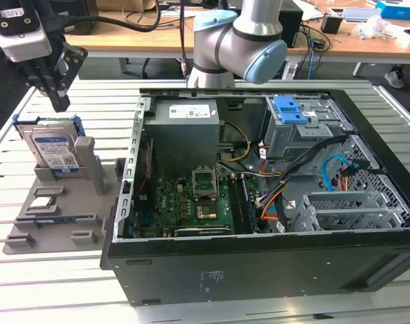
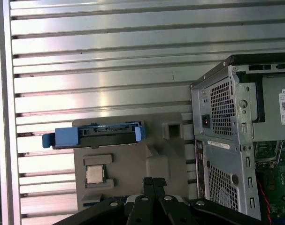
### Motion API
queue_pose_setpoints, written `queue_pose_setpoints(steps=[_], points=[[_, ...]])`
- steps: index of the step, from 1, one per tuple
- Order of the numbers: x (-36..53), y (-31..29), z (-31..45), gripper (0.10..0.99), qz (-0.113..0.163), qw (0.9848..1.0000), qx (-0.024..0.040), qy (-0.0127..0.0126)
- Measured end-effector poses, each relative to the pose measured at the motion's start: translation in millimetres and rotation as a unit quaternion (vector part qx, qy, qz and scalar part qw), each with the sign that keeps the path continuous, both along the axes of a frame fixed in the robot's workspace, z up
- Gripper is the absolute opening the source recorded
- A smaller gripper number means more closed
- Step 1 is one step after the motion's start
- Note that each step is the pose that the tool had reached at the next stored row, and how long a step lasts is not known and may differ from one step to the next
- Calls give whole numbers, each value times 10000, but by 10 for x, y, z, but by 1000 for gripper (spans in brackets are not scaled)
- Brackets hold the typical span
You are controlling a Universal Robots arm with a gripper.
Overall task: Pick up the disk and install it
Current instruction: 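Reach for the disk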
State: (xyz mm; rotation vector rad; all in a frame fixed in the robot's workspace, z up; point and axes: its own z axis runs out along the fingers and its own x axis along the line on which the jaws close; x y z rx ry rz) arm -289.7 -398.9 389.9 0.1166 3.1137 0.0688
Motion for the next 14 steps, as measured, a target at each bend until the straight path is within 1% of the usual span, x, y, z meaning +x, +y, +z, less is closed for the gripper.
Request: queue_pose_setpoints(steps=[4,6,11,14], points=[[-52,0,-2,106,0,10000,0,0],[-114,0,-4,106,0,10000,0,0],[-232,2,-8,106,0,10000,0,0],[-329,2,-11,106,0,10000,0,0]])
